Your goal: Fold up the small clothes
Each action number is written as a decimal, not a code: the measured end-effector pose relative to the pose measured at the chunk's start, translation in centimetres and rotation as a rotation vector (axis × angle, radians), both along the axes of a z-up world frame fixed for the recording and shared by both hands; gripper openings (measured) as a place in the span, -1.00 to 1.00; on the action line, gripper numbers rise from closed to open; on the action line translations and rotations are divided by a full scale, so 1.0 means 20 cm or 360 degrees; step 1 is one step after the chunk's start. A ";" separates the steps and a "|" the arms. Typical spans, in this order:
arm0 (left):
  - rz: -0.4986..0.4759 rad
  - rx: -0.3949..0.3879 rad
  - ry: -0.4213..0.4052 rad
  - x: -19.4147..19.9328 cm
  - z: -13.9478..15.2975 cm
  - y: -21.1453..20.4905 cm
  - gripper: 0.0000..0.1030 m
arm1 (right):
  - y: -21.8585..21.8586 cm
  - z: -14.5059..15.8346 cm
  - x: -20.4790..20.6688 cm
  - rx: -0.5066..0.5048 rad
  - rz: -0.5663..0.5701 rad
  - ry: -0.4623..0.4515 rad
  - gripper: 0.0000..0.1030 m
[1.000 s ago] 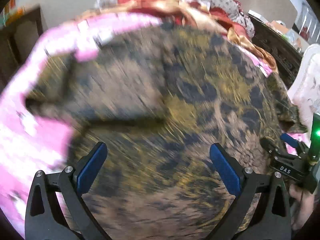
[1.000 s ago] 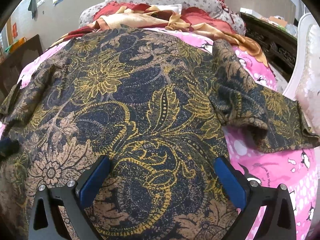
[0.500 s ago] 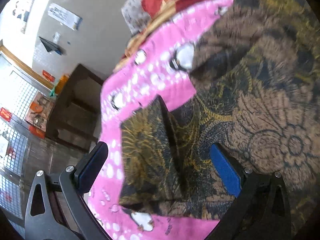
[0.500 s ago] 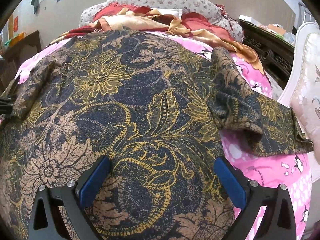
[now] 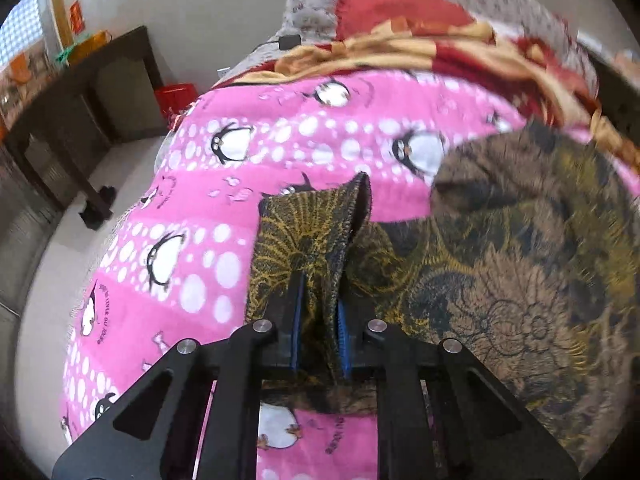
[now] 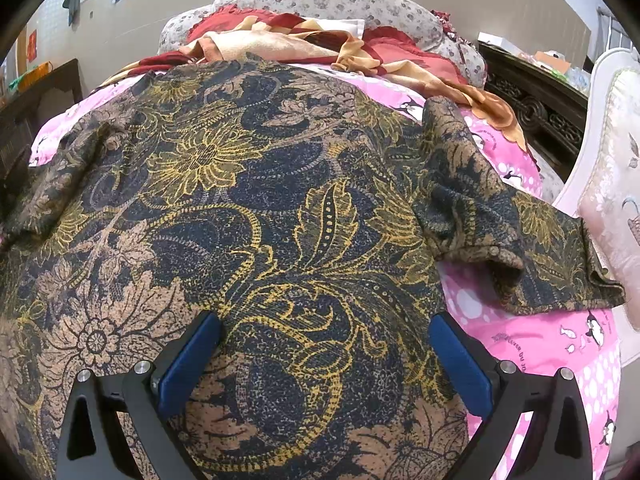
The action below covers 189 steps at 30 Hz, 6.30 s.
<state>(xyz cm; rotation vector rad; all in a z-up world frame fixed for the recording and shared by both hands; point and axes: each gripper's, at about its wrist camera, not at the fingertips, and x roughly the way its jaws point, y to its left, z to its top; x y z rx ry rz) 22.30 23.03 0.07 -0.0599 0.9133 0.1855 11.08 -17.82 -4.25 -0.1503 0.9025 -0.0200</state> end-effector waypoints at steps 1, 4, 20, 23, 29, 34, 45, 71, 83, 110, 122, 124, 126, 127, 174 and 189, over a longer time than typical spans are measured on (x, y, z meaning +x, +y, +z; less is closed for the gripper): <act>-0.0021 -0.0060 -0.0026 -0.01 0.01 0.03 -0.74 | 0.00 0.00 0.00 0.0000 0.0000 0.0000 1.00; -0.0030 -0.0092 -0.0069 -0.03 0.03 0.08 -0.74 | 0.00 0.00 0.00 -0.0003 0.0001 -0.0001 1.00; 0.0199 -0.0066 -0.0183 -0.17 0.17 0.38 -0.88 | 0.00 0.02 0.00 0.0007 0.0007 0.0005 1.00; 0.0338 0.0005 -0.0234 -0.26 0.31 0.57 -0.89 | -0.01 0.14 -0.05 0.0006 0.0030 -0.0102 1.00; 0.0531 -0.0094 -0.0255 -0.39 0.43 0.95 -0.90 | -0.01 0.34 -0.14 0.0035 0.0089 -0.0177 1.00; 0.0327 -0.0403 -0.0171 -0.35 0.26 0.89 -0.88 | 0.08 0.35 -0.17 0.0169 0.0130 -0.0140 1.00; 0.0225 -0.0709 0.0022 -0.11 -0.18 0.74 0.12 | 0.35 0.08 -0.21 0.0031 0.0305 -0.0060 1.00; 0.0567 -0.0548 -0.0485 -0.35 0.42 1.06 -0.95 | 0.38 0.25 -0.29 0.0043 0.0347 -0.0215 1.00; 0.0222 -0.0803 -0.0017 -0.16 -0.07 0.82 0.16 | 0.43 0.17 -0.30 0.0045 0.0387 -0.0152 1.00; 0.0284 -0.1011 0.0025 -0.11 -0.13 0.76 -0.93 | 0.41 0.10 -0.27 0.0069 0.0342 -0.0089 1.00; 0.0569 -0.0598 -0.0465 -0.35 0.54 1.17 -0.93 | 0.38 0.13 -0.28 0.0095 0.0319 -0.0113 1.00; 0.0571 -0.0593 -0.0512 -0.38 0.58 1.19 -0.93 | 0.38 0.14 -0.28 0.0097 0.0327 -0.0118 1.00; 0.0479 -0.0707 -0.0530 -0.37 0.59 1.14 -0.93 | 0.38 0.17 -0.28 0.0099 0.0338 -0.0137 1.00; 0.0373 -0.0738 -0.0527 -0.35 0.59 1.05 -0.93 | 0.38 0.19 -0.27 0.0098 0.0345 -0.0151 1.00; -0.0413 -0.0876 -0.0131 -0.52 -0.27 -0.51 -0.59 | 0.86 0.02 0.48 0.0554 0.0682 0.0312 0.71; -0.0383 -0.0958 -0.0129 -0.51 -0.29 -0.48 -0.59 | 0.46 0.10 0.45 0.0595 0.0515 0.0089 -0.86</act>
